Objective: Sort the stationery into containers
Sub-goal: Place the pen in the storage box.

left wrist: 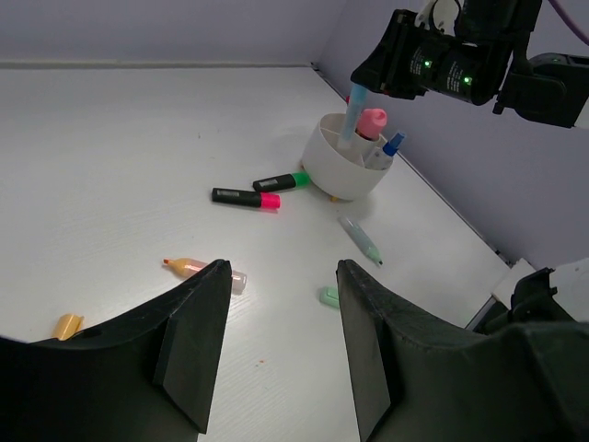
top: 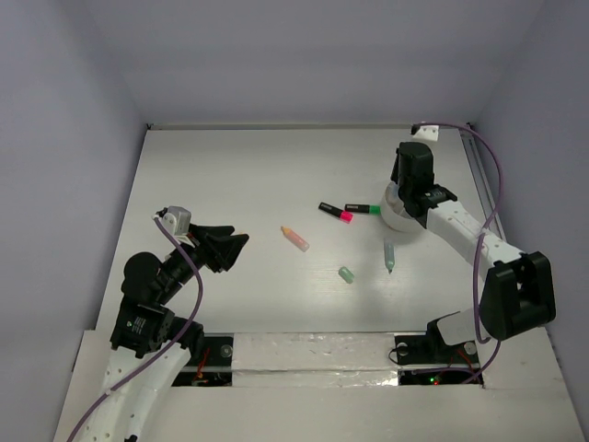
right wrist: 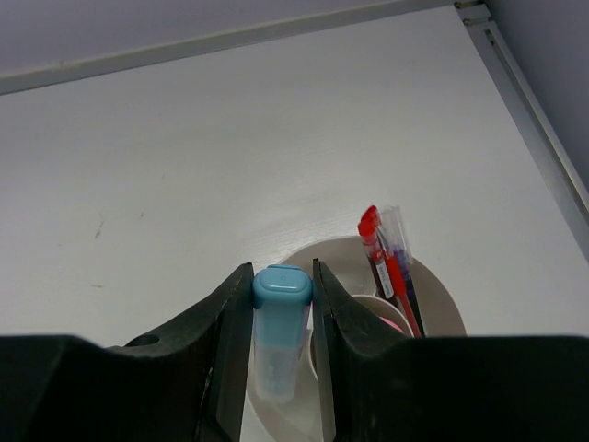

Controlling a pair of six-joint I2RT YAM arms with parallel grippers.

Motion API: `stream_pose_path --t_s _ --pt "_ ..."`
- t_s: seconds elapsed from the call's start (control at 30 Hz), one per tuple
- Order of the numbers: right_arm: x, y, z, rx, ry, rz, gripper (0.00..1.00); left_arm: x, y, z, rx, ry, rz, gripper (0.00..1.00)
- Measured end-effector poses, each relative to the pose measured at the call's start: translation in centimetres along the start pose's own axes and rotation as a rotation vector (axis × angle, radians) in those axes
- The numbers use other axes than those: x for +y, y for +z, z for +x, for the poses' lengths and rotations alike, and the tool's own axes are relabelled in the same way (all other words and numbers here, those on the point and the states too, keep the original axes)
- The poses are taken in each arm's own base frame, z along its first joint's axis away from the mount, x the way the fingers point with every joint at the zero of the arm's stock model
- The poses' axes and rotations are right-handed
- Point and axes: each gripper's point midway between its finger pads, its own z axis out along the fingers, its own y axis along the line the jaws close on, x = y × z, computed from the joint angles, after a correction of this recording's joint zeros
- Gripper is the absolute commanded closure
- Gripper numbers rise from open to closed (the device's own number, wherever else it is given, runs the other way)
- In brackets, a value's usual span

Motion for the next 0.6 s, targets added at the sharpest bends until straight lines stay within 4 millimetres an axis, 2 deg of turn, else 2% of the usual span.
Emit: stream_pose_path --t_s 0.23,0.4,0.6 --pt "-0.3 -0.1 1.9 0.036 -0.024 0.011 1.00 -0.1 0.0 0.0 -0.001 0.001 0.003 0.54" --pt "-0.4 -0.7 4.2 0.066 -0.058 0.022 1.00 -0.1 0.0 0.0 -0.001 0.001 0.003 0.54" --pt "-1.0 -1.4 6.0 0.073 -0.062 0.029 0.88 -0.1 0.0 -0.1 -0.002 0.002 0.006 0.54"
